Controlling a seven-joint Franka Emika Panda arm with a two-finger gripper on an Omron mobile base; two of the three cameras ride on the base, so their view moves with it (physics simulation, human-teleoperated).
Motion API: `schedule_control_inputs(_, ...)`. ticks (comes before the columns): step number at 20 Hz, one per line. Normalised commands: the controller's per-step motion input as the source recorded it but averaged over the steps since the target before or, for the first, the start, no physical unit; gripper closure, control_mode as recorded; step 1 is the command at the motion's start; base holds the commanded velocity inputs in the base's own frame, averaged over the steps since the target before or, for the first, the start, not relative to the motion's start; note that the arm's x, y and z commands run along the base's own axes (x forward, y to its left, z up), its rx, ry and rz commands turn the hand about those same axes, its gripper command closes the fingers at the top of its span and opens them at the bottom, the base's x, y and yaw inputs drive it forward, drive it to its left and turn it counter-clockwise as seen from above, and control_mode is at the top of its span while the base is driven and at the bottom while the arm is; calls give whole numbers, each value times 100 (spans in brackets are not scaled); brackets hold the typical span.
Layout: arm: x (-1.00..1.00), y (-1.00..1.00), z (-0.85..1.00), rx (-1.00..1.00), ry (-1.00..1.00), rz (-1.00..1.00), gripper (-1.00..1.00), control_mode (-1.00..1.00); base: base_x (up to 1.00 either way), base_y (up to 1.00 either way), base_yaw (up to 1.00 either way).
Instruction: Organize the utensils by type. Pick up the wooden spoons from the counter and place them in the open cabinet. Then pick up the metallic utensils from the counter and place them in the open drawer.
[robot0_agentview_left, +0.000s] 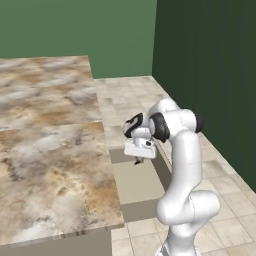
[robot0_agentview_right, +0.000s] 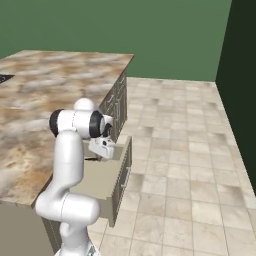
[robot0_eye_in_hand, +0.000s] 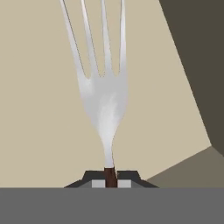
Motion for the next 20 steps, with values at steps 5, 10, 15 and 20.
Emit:
schedule_control_inputs(5, 9, 33, -41, -1, 14, 0, 100, -100, 0, 0, 0)
schedule_control_inputs(10, 11, 0, -54, -3, 13, 0, 100, -100, 0, 0, 0)
schedule_control_inputs(15, 19, -4, -33, -2, 3, 4, 100, -100, 0, 0, 0)
schedule_control_inputs(20, 32, 0, -17, 0, 0, 6, 100, -100, 0, 0, 0)
